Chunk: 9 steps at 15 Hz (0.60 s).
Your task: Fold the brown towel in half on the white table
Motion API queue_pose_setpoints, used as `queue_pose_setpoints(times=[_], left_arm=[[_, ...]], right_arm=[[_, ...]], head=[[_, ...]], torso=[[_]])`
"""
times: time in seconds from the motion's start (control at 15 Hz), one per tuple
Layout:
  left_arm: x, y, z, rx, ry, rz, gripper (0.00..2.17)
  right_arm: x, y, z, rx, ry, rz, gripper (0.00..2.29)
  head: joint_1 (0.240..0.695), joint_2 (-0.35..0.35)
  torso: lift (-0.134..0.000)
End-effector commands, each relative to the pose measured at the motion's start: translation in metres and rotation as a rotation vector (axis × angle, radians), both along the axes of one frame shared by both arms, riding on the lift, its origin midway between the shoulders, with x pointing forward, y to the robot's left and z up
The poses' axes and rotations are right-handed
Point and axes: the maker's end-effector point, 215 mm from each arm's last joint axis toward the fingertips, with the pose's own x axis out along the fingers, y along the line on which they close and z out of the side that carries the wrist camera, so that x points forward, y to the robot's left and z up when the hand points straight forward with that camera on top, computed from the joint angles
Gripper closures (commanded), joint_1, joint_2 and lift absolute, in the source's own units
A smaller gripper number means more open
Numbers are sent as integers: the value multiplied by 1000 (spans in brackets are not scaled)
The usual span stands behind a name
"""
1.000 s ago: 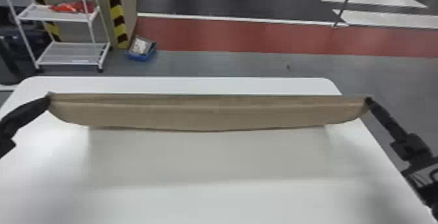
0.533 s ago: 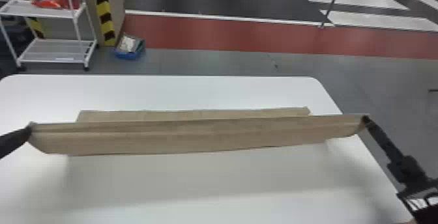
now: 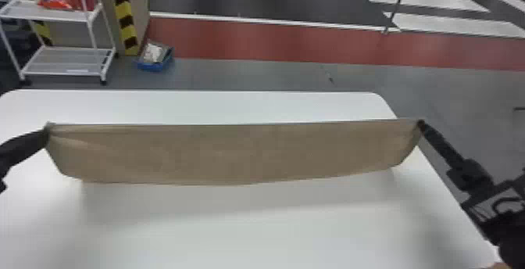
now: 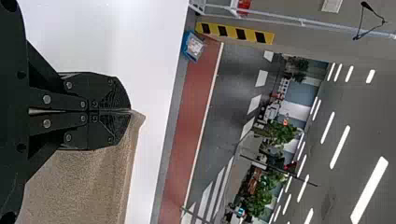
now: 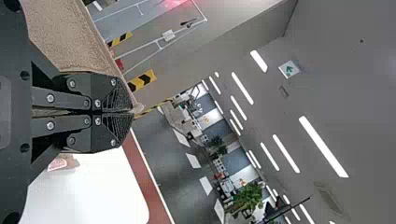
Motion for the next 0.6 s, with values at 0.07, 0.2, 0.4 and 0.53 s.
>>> queue_pose_setpoints(times=[0.07,0.2,0.4,0.53], left_arm=[[18,-5,-18,35,59,-4,1416],[31,-9,-27,70,75,-2,1416],[47,-16,-38,93,96,-1,1416],[51,-23,-40,106,98,-12,1413]], right_arm=[[26,14,3,-29,39,20,1109],[33,17,-5,-60,72,7,1109],[42,22,-11,-93,103,3,1109],[43,25,-15,-89,108,-6,1109]], head=[[695,-148],[695,-142],[695,-135],[695,-135]], torso=[[-123],[-123],[-123],[-123]])
